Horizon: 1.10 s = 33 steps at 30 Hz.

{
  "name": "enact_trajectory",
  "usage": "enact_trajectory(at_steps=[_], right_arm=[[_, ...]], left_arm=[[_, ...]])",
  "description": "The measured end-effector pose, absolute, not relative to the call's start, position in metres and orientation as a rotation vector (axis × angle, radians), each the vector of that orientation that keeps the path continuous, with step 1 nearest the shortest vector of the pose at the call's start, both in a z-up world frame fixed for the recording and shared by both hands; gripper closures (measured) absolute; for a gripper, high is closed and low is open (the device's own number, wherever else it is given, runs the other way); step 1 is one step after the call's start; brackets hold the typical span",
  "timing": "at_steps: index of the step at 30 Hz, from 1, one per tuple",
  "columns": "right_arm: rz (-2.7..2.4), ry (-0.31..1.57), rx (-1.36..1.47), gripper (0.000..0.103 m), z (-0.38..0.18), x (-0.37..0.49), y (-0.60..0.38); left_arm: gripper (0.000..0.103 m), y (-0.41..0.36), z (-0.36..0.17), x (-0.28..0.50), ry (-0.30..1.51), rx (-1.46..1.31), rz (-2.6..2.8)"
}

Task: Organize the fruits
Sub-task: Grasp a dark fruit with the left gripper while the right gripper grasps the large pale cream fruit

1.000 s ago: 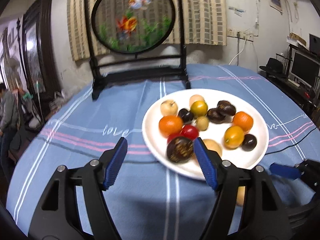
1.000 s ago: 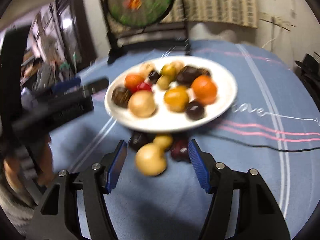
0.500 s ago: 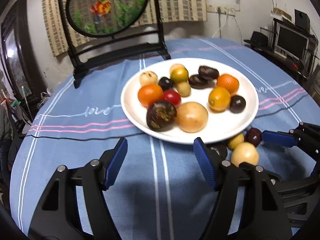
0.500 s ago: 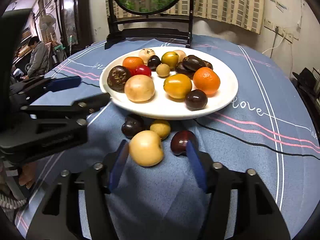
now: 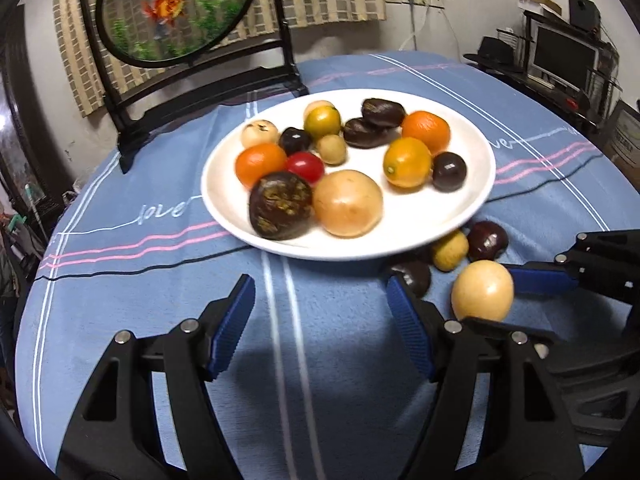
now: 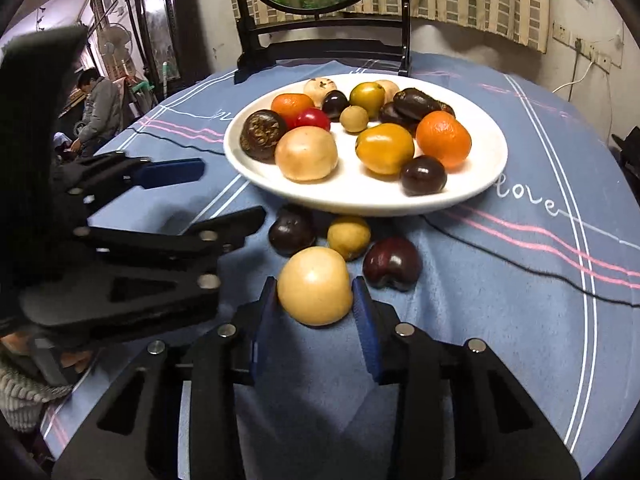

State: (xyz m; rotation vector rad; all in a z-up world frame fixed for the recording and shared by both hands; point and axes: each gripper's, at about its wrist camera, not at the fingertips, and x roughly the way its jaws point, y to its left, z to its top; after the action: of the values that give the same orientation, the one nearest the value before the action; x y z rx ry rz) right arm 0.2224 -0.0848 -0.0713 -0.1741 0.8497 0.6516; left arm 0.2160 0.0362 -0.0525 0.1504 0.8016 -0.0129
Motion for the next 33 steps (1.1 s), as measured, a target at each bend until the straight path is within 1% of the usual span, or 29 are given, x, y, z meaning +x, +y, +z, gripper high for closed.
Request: enact_trajectory(at_steps=[8, 12, 13, 14, 15, 16, 17, 19, 26, 30, 33], right_arm=[[0.625, 0.804, -0.094, 0.065, -0.062, 0.207, -0.119], [0.619, 0.795, -0.074, 0.065, -0.060, 0.207, -0.123], [0.617, 0.798, -0.059, 0.065, -0.059, 0.208, -0.126], [0.619, 0.798, -0.047, 0.065, -0.058, 0.210, -0.128], [0.620, 0.795, -0.036, 0.065, -0.057, 0.210, -0.130], [0.616, 0.793, -0.026, 0.065, -0.056, 0.210, -0.133], [0.614, 0.794, -0.020, 0.065, -0.056, 0.211, -0.134], [0.609, 0.794, -0.006, 0.065, -0.055, 0.212, -0.137], [0.598, 0.789, 0.020, 0.065, -0.054, 0.215, -0.142], [0.584, 0.766, 0.041, 0.065, -0.050, 0.215, -0.146], [0.581, 0.737, 0.058, 0.065, -0.039, 0.220, -0.146]], left_arm=[[0.033, 0.025, -0.051, 0.217, 0.768, 0.136, -0.113], [0.033, 0.013, -0.058, 0.220, 0.796, 0.157, -0.180], [0.036, 0.013, -0.059, 0.222, 0.809, 0.144, -0.203], [0.049, 0.014, -0.060, 0.223, 0.817, 0.126, -0.232], [0.057, 0.016, -0.060, 0.223, 0.825, 0.087, -0.286], [0.070, 0.016, -0.060, 0.222, 0.830, 0.064, -0.319], [0.075, 0.015, -0.060, 0.221, 0.834, 0.057, -0.339], [0.075, 0.009, -0.061, 0.219, 0.832, 0.090, -0.336], [0.075, 0.009, -0.065, 0.221, 0.862, 0.079, -0.347], [0.075, 0.012, -0.047, 0.213, 0.789, 0.088, -0.270], [0.075, 0.019, -0.041, 0.221, 0.844, 0.007, -0.304]])
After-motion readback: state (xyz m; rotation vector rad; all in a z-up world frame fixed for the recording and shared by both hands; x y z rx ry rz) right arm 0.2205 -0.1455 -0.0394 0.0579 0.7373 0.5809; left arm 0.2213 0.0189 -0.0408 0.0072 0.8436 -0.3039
